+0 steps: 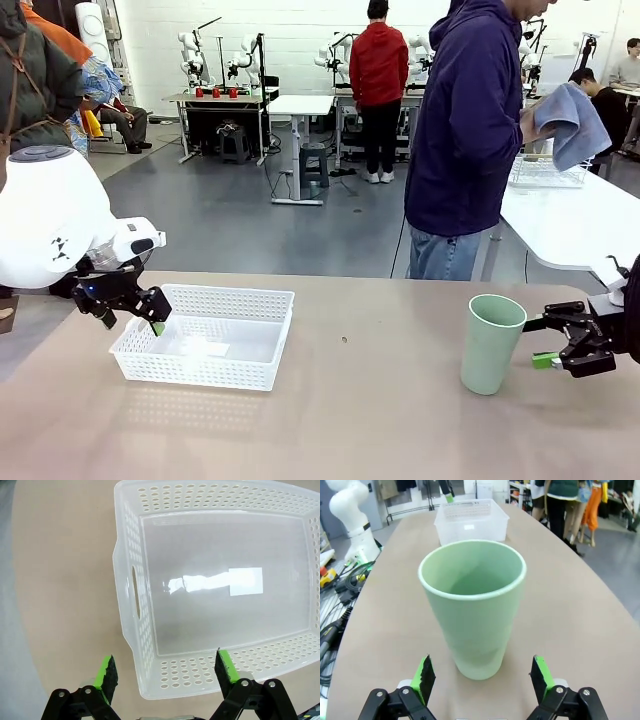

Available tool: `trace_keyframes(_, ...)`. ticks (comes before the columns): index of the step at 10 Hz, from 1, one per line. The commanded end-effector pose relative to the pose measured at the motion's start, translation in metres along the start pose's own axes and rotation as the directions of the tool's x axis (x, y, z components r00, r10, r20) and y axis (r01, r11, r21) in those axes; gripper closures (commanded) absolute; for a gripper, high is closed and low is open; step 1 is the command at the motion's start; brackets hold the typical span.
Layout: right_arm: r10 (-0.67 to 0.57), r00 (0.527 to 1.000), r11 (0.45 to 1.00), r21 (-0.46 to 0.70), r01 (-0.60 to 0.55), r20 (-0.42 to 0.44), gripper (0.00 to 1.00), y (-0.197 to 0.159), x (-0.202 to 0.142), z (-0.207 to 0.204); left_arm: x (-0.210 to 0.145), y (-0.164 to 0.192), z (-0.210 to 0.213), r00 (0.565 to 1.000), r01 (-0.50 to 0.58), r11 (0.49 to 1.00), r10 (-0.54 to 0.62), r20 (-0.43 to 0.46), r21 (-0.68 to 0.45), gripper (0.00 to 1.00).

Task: Clean and organize the cups into the basket.
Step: Pick up the Organizing basket and move it to the center of the table, then pick up the Reusable plastic cup from the right side of the table and place it inside the Organizing basket.

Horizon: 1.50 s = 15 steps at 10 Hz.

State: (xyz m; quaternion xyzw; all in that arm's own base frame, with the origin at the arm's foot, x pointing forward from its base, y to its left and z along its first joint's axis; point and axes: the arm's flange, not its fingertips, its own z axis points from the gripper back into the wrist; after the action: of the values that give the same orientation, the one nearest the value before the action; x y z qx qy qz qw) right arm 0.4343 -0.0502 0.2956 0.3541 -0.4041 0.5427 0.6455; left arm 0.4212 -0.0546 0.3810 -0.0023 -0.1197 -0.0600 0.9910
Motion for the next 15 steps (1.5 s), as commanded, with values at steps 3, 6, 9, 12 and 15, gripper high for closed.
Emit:
trace_keyframes(3,0.07,0.995,0.997,0.034,-0.073,0.067,0.0,0.002,-0.008,-0.017,0.016,0.018,-0.01,0.997,-0.059,0.997,0.057,-0.049,-0.041,0.0)
trace_keyframes(6,0.049,0.997,0.998,0.046,-0.053,0.067,0.0,-0.001,-0.015,-0.031,0.02,0.017,-0.017,0.996,-0.059,0.997,0.056,-0.068,-0.043,0.0)
trace_keyframes(9,0.055,0.995,0.998,0.033,-0.058,0.079,0.0,-0.004,-0.018,-0.051,0.021,0.017,-0.025,0.995,-0.05,0.998,0.046,-0.084,-0.044,0.0)
trace_keyframes(12,0.069,0.993,0.997,0.025,-0.072,0.092,0.0,-0.007,-0.016,-0.069,0.021,0.01,-0.039,0.991,-0.027,0.999,0.023,-0.131,-0.028,0.0)
trace_keyframes(15,0.066,0.994,0.996,0.048,-0.071,0.091,0.0,-0.007,-0.013,-0.084,0.018,0.005,-0.049,0.988,0.0,1.0,0.0,-0.156,-0.005,0.0)
